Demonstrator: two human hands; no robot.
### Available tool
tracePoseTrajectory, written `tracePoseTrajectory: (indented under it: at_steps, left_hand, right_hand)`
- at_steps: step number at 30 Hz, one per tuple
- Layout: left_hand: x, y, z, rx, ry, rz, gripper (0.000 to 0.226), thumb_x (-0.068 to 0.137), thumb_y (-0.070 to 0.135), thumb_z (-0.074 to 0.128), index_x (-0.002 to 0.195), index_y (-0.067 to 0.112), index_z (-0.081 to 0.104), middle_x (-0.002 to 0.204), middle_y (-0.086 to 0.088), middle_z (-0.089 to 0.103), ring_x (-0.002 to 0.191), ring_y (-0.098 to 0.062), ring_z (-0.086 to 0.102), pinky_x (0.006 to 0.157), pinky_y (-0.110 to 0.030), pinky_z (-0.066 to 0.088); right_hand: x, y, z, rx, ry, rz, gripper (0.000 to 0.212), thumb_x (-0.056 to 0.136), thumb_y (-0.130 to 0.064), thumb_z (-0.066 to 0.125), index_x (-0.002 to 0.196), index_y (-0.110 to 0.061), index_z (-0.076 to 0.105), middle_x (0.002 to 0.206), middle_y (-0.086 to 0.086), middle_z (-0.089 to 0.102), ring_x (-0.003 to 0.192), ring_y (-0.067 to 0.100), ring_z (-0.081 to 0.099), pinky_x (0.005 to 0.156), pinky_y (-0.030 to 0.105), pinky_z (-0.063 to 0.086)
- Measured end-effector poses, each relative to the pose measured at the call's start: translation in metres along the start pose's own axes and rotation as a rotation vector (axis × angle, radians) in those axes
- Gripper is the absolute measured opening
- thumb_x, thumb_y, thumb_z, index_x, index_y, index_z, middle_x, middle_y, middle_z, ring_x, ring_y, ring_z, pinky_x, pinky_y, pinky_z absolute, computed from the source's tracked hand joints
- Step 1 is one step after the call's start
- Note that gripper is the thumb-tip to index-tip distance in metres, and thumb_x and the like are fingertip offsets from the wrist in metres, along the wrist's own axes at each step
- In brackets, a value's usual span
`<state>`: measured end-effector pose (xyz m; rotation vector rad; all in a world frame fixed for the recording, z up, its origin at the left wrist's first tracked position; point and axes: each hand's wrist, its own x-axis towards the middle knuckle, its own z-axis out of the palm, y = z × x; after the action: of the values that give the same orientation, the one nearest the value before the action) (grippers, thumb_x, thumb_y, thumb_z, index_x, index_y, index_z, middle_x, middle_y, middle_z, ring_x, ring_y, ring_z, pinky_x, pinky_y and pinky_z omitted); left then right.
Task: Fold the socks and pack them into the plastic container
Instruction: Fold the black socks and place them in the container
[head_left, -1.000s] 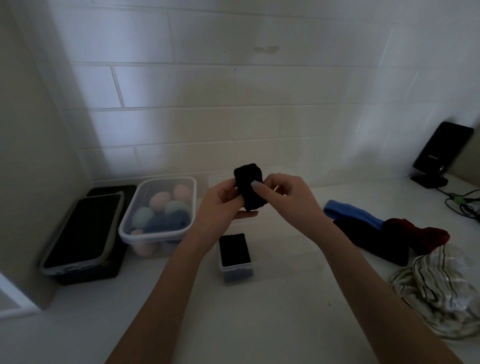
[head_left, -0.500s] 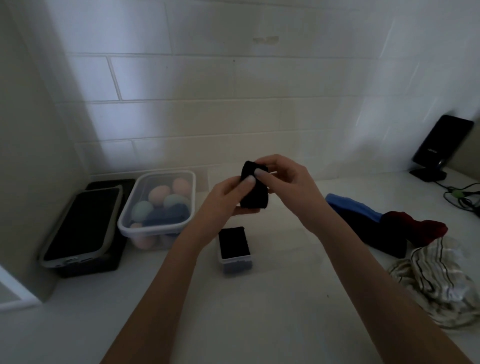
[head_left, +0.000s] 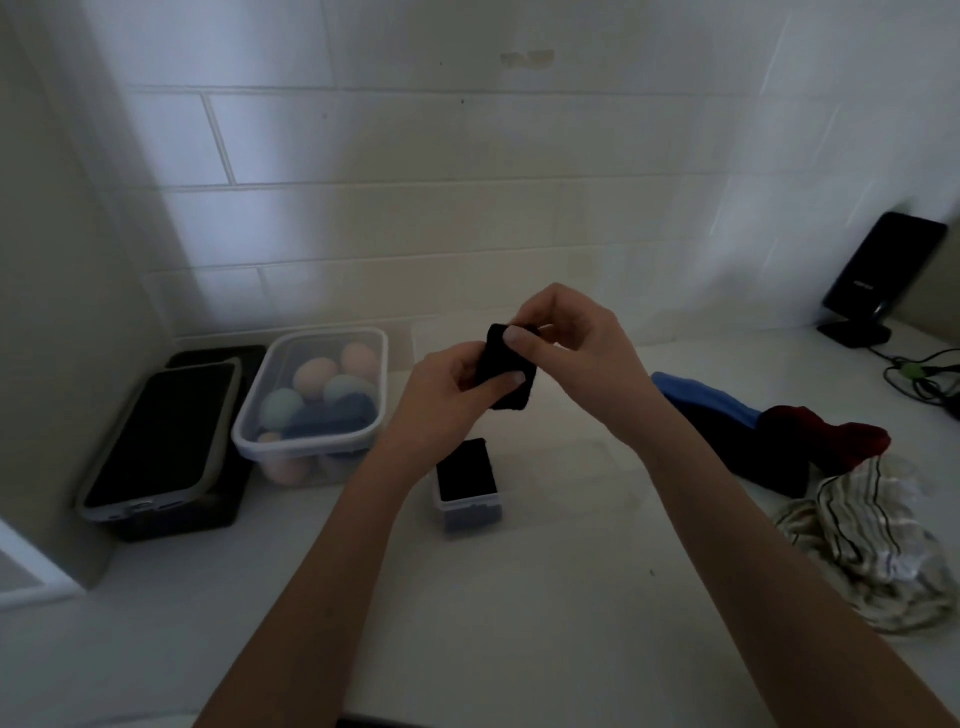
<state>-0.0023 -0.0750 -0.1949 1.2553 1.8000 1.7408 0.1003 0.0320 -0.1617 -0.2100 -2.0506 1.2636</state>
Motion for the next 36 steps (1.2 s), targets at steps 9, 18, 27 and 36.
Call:
tracePoseTrajectory:
  at_steps: [9,18,27,36]
  left_hand:
    - [-0.010,0.001,-0.007,0.178,0.258,0.210,0.041,0.084,0.045,0.042,0.074,0.015,0.067,0.064,0.010,0.063,0.060,0.000,0.057,0.057,-0.022,0.045]
    - [-0.041,0.007,-0.014,0.679,0.000,0.254,0.035,0.088,0.033,0.047,0.073,0.009,0.067,0.068,-0.002,0.067,0.066,-0.020,0.061,0.065,-0.040,0.051]
    - [-0.041,0.027,-0.014,1.193,-0.422,0.051,0.031,0.087,0.023,0.054,0.115,0.033,0.062,0.111,0.000,0.068,0.103,-0.022,0.059,0.084,-0.034,0.049]
    - [-0.034,0.019,-0.005,1.221,-0.380,0.027,0.027,0.087,0.037,0.053,0.098,0.019,0.070,0.107,-0.004,0.063,0.091,-0.026,0.061,0.077,-0.036,0.049]
  right_hand:
    - [-0.008,0.004,-0.016,-0.234,-0.219,0.227,0.023,0.080,-0.019,0.071,0.075,-0.017,0.049,0.067,0.002,0.063,0.054,0.012,0.054,0.047,0.024,0.045]
    - [-0.031,0.024,-0.003,-0.281,-0.336,0.377,0.018,0.081,-0.001,0.066,0.077,-0.018,0.064,0.092,0.012,0.071,0.072,0.017,0.068,0.068,0.030,0.061]
    - [-0.037,0.008,-0.002,-0.623,-0.534,0.340,0.027,0.082,-0.021,0.069,0.108,-0.026,0.072,0.104,-0.004,0.072,0.090,0.013,0.064,0.083,0.026,0.051]
    - [-0.030,-0.003,0.004,-0.921,-0.765,0.397,0.041,0.083,-0.028,0.065,0.122,-0.038,0.061,0.123,-0.010,0.065,0.081,0.014,0.072,0.082,0.031,0.056]
